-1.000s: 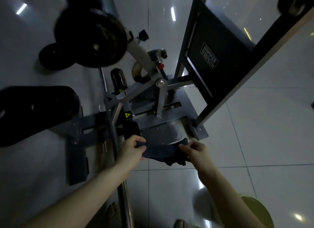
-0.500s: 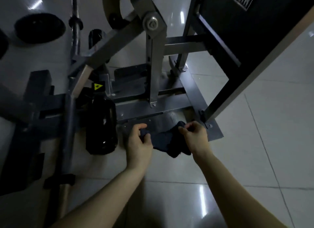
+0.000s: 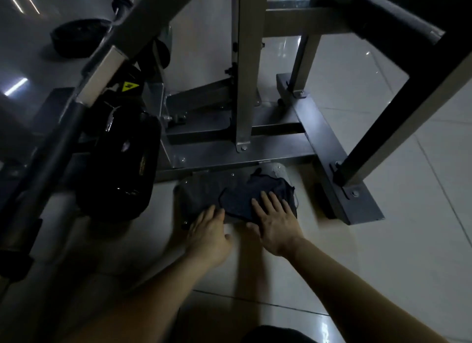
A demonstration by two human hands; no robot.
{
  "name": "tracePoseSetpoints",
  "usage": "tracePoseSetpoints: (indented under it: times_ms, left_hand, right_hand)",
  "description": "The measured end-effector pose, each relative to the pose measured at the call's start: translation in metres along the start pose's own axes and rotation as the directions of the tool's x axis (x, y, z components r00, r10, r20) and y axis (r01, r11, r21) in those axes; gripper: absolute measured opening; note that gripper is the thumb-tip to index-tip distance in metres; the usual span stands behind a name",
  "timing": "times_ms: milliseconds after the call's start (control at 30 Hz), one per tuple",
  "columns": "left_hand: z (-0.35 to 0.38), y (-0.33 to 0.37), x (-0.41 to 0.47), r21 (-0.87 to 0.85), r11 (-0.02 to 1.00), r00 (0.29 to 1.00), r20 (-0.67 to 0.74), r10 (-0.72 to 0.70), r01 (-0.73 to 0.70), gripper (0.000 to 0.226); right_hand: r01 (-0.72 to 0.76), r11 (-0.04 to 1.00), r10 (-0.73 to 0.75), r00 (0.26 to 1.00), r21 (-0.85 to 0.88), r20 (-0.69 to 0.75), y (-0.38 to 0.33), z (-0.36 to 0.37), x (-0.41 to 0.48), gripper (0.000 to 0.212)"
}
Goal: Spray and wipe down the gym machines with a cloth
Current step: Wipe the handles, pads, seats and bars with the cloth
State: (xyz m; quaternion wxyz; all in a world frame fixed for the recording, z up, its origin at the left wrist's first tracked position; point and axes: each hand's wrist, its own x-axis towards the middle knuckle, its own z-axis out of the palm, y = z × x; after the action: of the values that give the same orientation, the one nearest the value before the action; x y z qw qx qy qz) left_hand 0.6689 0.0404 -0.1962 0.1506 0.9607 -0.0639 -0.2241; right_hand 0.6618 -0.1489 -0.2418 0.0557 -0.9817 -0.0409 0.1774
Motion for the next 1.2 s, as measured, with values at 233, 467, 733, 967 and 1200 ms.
tracePoseSetpoints:
  times_ms: [233,467,733,967,1200]
  left_hand:
    - [0.02,-0.018,0.016,0.306,0.949,0.994,0.103,0.044,-0.073,0.099]
    - [0.02,-0.025,0.022,0.359,0.928,0.993,0.086,0.079,-0.105,0.106]
    - [0.013,-0.025,0.02,0.339,0.932,0.989,0.107,0.102,-0.132,0.105]
    - [0.017,-0.034,0.018,0.322,0.936,0.988,0.096,0.12,-0.145,0.101]
    - [0.013,-0.037,0.018,0.278,0.947,0.983,0.127,0.131,-0.163,0.105]
  right_hand:
    - [-0.133,0.991,0.132,0.99,-0.025,-0.046,0.034,-0.025,0.061,0.094]
    - [-0.187,0.982,0.188,0.976,0.023,-0.113,0.022,0.001,0.034,0.108]
    - [-0.166,0.985,0.17,0.981,0.05,-0.098,0.029,-0.014,0.044,0.113]
    - [-0.035,0.996,0.042,0.995,0.08,-0.085,-0.031,-0.008,0.082,0.083]
    - [-0.025,0.999,0.024,0.996,-0.02,-0.082,0.051,-0.017,0.046,0.083]
